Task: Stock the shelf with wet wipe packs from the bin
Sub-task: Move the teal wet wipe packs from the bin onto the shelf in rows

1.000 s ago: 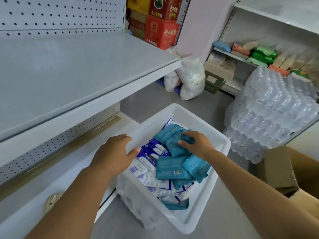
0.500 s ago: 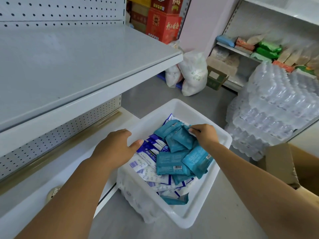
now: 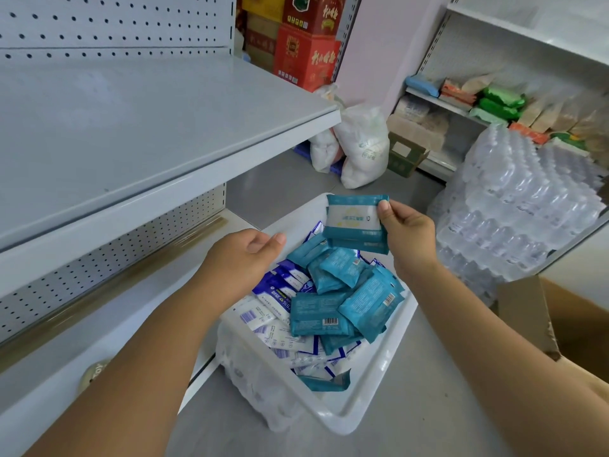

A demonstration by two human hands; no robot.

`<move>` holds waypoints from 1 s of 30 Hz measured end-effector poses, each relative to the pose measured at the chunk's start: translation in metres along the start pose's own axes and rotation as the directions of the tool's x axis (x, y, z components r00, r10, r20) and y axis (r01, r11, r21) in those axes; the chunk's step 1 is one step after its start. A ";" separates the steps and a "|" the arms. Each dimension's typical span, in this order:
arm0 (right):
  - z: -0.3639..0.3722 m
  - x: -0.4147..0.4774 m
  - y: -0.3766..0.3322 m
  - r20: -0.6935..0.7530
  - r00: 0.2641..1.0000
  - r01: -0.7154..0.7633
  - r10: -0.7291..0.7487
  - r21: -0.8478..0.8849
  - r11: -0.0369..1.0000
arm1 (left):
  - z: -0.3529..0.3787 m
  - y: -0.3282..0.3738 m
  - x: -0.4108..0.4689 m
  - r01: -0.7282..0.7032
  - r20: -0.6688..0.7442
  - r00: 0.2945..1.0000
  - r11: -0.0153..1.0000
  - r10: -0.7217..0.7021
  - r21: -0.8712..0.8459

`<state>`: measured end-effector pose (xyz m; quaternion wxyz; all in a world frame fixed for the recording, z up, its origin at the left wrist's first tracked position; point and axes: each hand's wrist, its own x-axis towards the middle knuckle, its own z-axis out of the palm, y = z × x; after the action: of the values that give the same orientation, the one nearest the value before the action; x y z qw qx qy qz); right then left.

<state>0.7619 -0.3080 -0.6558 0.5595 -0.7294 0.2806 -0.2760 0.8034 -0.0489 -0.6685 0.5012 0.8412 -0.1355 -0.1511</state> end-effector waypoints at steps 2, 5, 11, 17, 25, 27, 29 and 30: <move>0.004 -0.015 -0.010 0.086 0.996 -0.041 0.032 0.110 0.993 | -0.001 0.003 -0.004 0.013 0.014 1.000 0.998 -0.012 -0.057; 0.015 -0.041 -0.026 0.266 0.960 -0.159 0.086 0.269 0.950 | -0.005 0.006 -0.006 0.064 0.060 0.997 0.969 -0.051 -0.237; 0.031 -0.075 -0.054 0.494 0.866 -0.290 0.083 0.360 0.887 | -0.020 0.018 -0.015 0.114 0.114 0.992 0.791 -0.056 -0.601; 0.037 -0.072 -0.076 0.519 0.855 -0.162 0.015 0.238 0.958 | -0.045 0.015 -0.023 -0.039 -0.062 0.998 0.795 0.002 -0.605; 0.052 -0.071 -0.140 0.676 0.711 0.337 -0.194 -0.085 0.938 | -0.084 0.035 -0.038 -0.208 -0.213 0.972 0.805 0.104 -0.555; 0.062 -0.071 -0.156 0.676 0.703 0.361 -0.223 -0.068 0.930 | -0.100 0.043 -0.039 -0.257 -0.268 0.955 0.801 0.125 -0.541; 0.074 -0.072 -0.168 0.657 0.711 0.343 -0.251 -0.012 0.939 | -0.118 0.050 -0.041 -0.291 -0.317 0.939 0.790 0.129 -0.540; 0.081 -0.074 -0.174 0.643 0.717 0.337 -0.270 0.020 0.941 | -0.127 0.053 -0.042 -0.301 -0.333 0.934 0.781 0.127 -0.548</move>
<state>0.7866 -0.1639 -0.5115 0.5316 -0.8418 -0.0360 -0.0864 0.8107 0.0445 -0.5593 0.7653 0.6350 -0.1056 -0.0076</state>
